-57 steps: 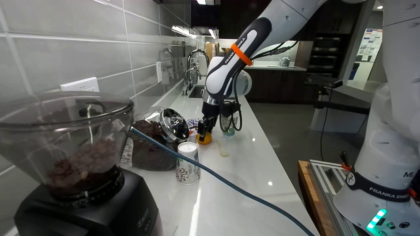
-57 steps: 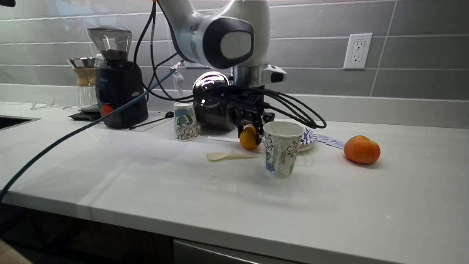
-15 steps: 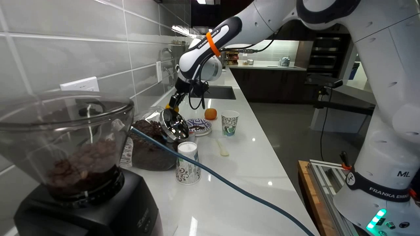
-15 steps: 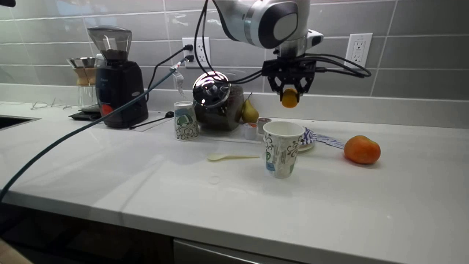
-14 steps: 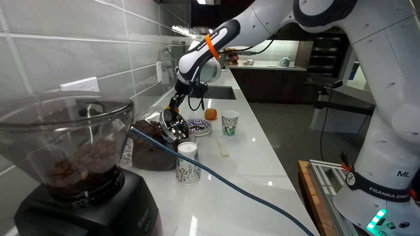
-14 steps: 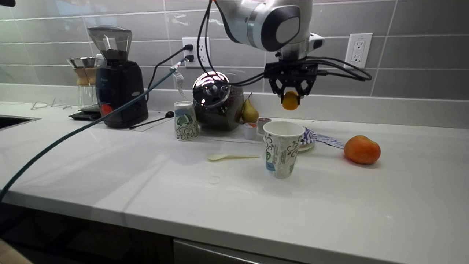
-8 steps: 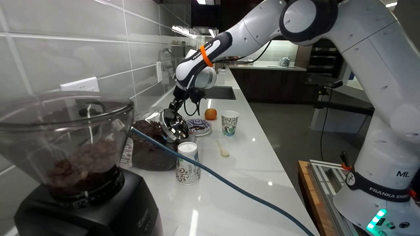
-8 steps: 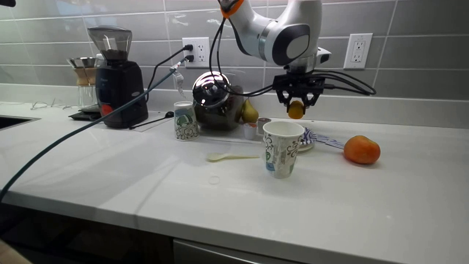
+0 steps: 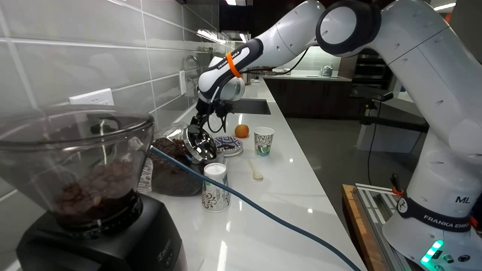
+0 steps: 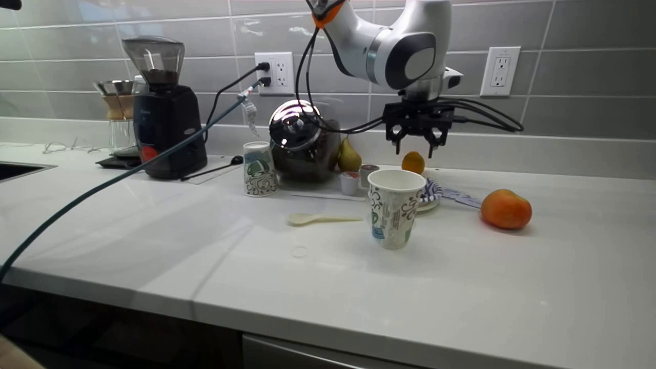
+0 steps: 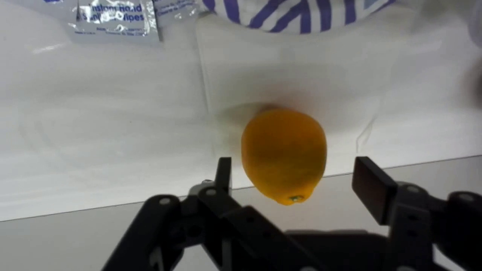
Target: Put the orange in the bowl
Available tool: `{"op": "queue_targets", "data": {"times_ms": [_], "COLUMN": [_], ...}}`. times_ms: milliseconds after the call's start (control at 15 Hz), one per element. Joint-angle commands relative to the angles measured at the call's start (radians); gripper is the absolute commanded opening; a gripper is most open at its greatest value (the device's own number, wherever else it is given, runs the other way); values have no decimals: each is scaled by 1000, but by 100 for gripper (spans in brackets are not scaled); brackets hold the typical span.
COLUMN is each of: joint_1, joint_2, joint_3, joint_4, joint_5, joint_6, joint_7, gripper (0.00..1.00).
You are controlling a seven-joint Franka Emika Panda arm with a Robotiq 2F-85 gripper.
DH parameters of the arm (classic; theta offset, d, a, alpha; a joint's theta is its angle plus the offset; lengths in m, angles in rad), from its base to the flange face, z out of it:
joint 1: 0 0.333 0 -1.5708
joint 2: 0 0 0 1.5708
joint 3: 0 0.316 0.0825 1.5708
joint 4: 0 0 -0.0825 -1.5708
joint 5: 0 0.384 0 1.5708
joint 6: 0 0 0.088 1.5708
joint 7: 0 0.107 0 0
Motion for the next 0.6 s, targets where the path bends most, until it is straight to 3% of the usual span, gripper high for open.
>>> {"op": "queue_targets", "data": {"times_ms": [0,333,533], "joint_1": [63,157,192], "joint_2": [-81,-259,-385], "joint_3": [-69,-128,-126], "joint_4": [-56,-224,-375], "joint_5": [-69,-117,-113], "joint_6": [-57,-97,-28], "joint_7": [137,319,354], "gripper": [100,100,100]}}
